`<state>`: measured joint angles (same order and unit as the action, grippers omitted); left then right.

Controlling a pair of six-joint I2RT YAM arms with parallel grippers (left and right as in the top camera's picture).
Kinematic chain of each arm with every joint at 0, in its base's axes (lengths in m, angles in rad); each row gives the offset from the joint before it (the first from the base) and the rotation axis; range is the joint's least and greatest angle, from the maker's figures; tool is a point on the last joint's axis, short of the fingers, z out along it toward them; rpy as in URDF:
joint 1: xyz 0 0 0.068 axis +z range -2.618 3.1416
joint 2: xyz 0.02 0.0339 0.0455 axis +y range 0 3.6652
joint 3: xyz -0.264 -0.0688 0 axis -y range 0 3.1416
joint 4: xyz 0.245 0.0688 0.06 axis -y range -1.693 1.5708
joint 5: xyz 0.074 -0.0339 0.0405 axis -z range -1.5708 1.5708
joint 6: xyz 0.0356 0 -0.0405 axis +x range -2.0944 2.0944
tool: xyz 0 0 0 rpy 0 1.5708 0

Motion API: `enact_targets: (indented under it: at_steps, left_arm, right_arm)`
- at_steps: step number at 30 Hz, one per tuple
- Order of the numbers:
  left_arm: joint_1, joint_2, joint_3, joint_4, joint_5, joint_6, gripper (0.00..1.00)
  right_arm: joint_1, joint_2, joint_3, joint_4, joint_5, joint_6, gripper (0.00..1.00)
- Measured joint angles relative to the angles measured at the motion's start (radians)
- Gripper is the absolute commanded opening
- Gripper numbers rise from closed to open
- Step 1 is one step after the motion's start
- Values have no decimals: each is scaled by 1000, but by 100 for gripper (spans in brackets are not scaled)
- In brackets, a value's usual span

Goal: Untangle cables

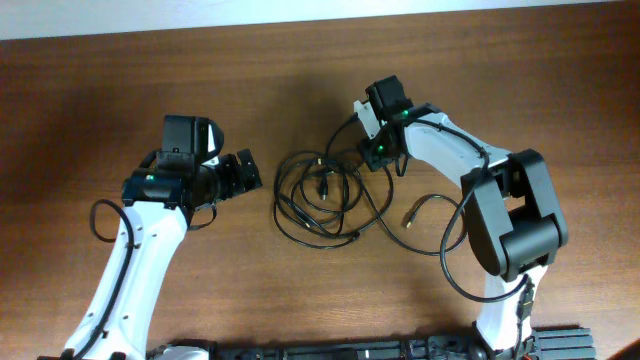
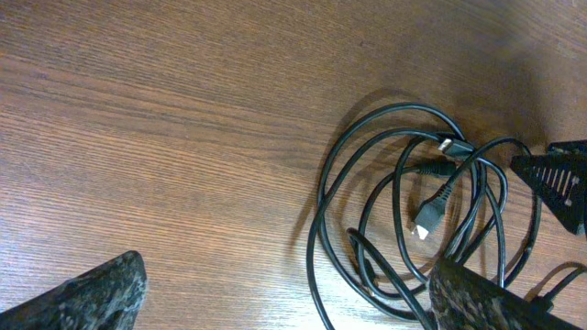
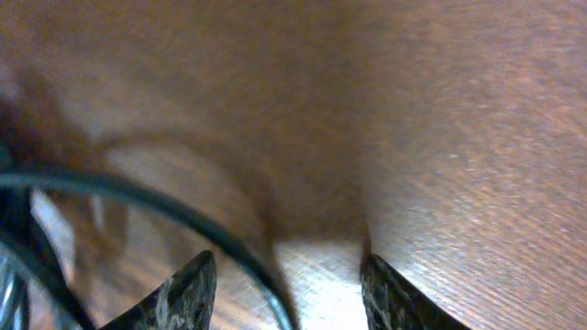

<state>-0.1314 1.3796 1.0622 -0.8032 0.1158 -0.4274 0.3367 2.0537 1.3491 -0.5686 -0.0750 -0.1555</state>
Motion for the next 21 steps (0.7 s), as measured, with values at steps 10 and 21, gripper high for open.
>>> enact_targets:
  at_steps: [10, 21]
  left_arm:
    - [0, 0, 0, 73, 0, 0, 99]
    - [-214, 397, -2, 560, -69, 413, 94]
  right_arm:
    - [-47, -243, 620, -576, -317, -50, 4]
    - [-47, -525, 647, -584, -377, -35, 4]
